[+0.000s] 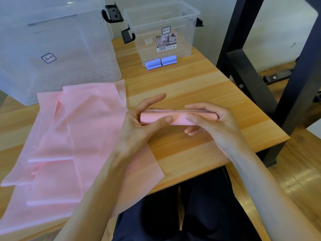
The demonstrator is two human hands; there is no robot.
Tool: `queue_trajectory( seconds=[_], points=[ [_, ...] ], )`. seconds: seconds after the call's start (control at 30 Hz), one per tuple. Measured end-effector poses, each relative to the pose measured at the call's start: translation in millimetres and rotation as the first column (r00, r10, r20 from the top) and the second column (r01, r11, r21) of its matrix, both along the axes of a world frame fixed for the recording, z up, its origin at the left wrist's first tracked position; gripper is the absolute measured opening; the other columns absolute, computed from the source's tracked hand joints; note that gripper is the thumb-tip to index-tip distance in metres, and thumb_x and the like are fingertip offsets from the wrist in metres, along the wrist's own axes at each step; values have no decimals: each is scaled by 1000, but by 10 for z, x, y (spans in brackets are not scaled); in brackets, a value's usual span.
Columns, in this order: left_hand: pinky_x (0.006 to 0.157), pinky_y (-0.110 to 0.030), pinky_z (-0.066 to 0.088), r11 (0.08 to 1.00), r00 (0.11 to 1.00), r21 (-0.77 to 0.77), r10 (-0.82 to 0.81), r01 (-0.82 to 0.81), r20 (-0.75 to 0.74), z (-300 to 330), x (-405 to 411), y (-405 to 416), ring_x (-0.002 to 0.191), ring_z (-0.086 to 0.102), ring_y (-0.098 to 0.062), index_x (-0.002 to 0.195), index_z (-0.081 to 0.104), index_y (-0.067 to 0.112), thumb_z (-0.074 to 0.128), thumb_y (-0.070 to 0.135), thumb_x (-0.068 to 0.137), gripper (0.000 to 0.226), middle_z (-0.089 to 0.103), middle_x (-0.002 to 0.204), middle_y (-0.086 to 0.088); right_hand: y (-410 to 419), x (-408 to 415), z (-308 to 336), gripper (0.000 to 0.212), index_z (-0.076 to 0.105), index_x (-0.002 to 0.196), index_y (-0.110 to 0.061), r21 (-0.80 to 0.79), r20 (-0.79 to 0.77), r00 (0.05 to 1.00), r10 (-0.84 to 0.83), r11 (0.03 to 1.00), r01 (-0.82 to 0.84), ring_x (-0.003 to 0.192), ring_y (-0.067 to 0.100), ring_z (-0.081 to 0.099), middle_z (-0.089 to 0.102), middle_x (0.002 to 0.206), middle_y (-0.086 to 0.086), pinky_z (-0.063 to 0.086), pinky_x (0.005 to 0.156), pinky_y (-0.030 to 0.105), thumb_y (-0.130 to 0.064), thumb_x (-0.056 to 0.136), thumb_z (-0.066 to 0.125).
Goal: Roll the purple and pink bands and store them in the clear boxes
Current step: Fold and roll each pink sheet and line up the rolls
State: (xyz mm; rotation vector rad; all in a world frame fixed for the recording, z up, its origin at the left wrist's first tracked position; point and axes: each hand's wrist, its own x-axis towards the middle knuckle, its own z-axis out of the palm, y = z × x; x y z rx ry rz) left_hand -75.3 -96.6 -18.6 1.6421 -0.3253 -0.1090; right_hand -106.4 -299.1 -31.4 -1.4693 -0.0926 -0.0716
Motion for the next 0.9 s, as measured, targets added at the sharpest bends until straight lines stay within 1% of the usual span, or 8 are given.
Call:
queue_trajectory(
  seconds=[0.07, 0.17, 0.33, 0.4, 0.5, 0.63, 0.73, 0.9],
  points=[
    [91, -26, 54, 1000, 999, 1, -18, 18, 29, 13, -9, -5, 102, 71, -14, 137, 54, 23, 76, 19, 78, 63, 77, 102, 0, -7, -1, 3, 44, 64, 122, -24, 1, -11, 1000, 1, 1000, -1, 69, 26, 73, 76, 98, 6, 61, 64, 30, -20, 78, 74],
    [81, -23, 56, 998, 1000, -53, 22, -21, 15, 30, -18, -28, 100, 71, -13, 145, 44, 20, 74, 19, 77, 75, 77, 99, 0, -10, -10, 11, 58, 57, 129, -23, -6, -8, 1000, 21, 1000, -22, 79, 27, 74, 76, 97, 10, 62, 68, 33, -15, 75, 77],
    [79, -32, 59, 983, 994, -148, 103, -105, -20, -8, 9, -37, 90, 72, -16, 150, 32, 21, 77, 18, 71, 91, 76, 93, 0, 10, -9, -5, 34, 68, 108, -4, -33, 9, 1000, -19, 999, 20, 83, 25, 75, 75, 96, 10, 61, 67, 29, -12, 77, 77],
    [77, -29, 59, 977, 995, -190, 85, -94, -55, -17, 22, -39, 90, 72, -16, 149, 36, 23, 77, 16, 70, 89, 75, 95, -5, 7, -8, -5, 31, 69, 107, -3, -14, 11, 998, -61, 998, 62, 80, 27, 74, 75, 94, 9, 61, 67, 30, -15, 79, 75],
    [77, -24, 56, 962, 985, -254, 63, -103, -161, -17, 36, -52, 103, 70, -17, 140, 46, 22, 75, 18, 71, 74, 74, 108, -9, 0, -4, -11, 32, 72, 105, -6, -16, 4, 995, -102, 995, 102, 81, 26, 74, 75, 95, 7, 61, 67, 28, -19, 77, 76],
    [82, -22, 56, 916, 952, -378, 14, -135, -304, 31, 67, -65, 109, 69, -16, 133, 51, 3, 71, 19, 75, 64, 74, 112, -5, -29, -19, -39, 32, 75, 107, -19, -205, -1, 998, -57, 977, 56, 87, 15, 71, 74, 98, -1, 56, 76, 23, -25, 76, 80],
    [83, -22, 56, 910, 934, -392, -12, -138, -357, 131, 149, -91, 107, 69, -16, 131, 51, -9, 69, 18, 79, 61, 73, 114, -6, -69, -49, -32, 34, 73, 109, -25, -298, 19, 1000, 4, 955, 2, 96, 6, 67, 71, 103, -9, 53, 82, 20, -22, 76, 81],
    [82, -24, 58, 914, 910, -385, -47, -127, -413, 231, 377, -330, 100, 71, -18, 121, 56, 0, 72, 18, 77, 49, 72, 110, -10, -242, -42, 34, 33, 73, 108, -21, -271, 44, 997, -60, 960, 70, 90, 6, 69, 74, 98, -10, 54, 73, 17, -19, 76, 81]
  ],
)
